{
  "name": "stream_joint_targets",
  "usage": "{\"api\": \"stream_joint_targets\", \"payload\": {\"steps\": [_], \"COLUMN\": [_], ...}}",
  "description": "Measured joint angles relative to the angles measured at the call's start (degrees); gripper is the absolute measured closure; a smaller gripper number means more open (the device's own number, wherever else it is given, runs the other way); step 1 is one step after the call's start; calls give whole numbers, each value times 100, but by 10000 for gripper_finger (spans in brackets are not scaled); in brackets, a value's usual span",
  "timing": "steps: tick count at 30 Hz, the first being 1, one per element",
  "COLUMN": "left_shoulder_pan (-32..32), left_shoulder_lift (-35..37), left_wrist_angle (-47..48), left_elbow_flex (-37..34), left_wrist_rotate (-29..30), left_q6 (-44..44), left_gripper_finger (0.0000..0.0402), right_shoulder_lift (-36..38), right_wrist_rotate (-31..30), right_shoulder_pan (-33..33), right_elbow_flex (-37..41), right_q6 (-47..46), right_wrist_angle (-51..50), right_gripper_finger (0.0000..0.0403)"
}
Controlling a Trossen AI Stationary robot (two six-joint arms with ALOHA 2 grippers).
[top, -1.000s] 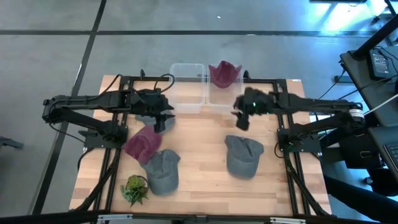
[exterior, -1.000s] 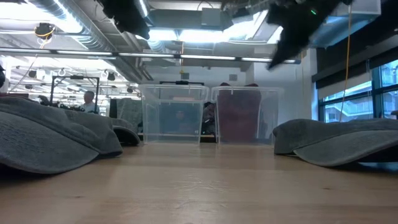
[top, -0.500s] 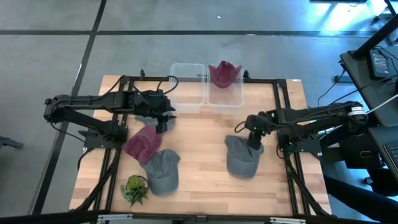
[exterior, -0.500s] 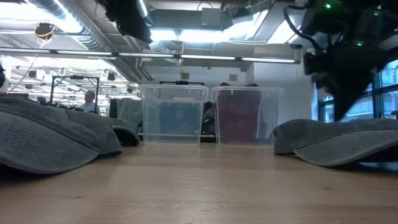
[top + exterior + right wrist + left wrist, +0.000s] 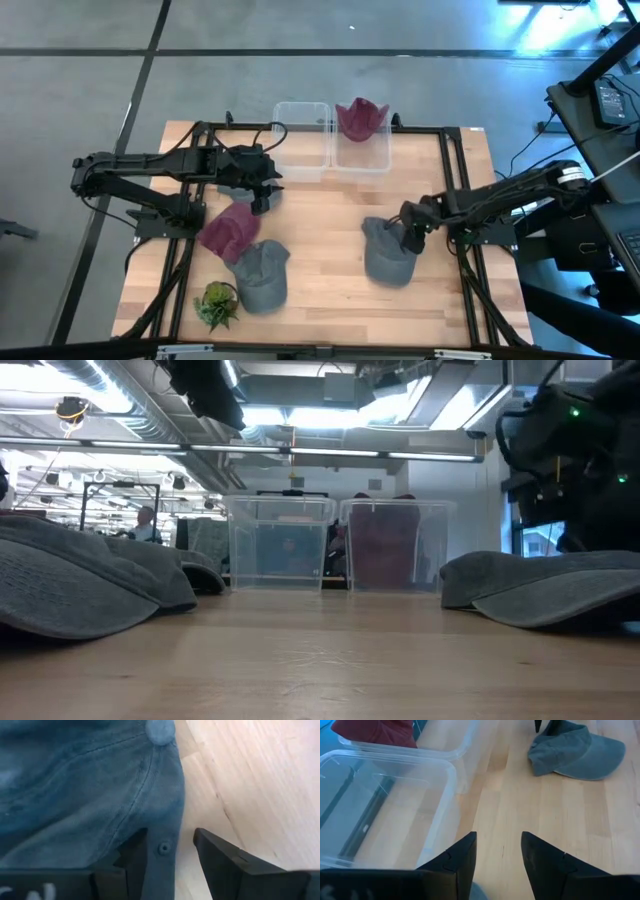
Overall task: Pick & Place hat
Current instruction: Put the bottom right gray cap into the left transparent bin
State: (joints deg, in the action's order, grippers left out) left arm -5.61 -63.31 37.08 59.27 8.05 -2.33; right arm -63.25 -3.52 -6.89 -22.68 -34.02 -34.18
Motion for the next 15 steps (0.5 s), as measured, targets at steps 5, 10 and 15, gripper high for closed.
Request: {"api": "stream_joint_targets", "payload": {"steps": [5, 10, 15], "left_shoulder_pan": [0, 0, 0], "left_shoulder_lift": [2, 2, 3], "left_wrist_angle": [-2, -2, -2], "left_elbow_flex": [0, 0, 0], "left_wrist_rotate": [1, 1, 3], "left_q6": [9, 9, 9], "left_gripper_finger": [252, 249, 253], "right_shoulder_lift": [-204, -344, -358], "right_wrist_rotate": [-771, -1414, -1180], "right_shoulder_pan": [-146, -89, 3], "right_elbow_flex": [138, 247, 293], "right_q6": [319, 474, 364], "right_wrist_angle": [138, 422, 491], "right_gripper_finger": [234, 235, 266]}}
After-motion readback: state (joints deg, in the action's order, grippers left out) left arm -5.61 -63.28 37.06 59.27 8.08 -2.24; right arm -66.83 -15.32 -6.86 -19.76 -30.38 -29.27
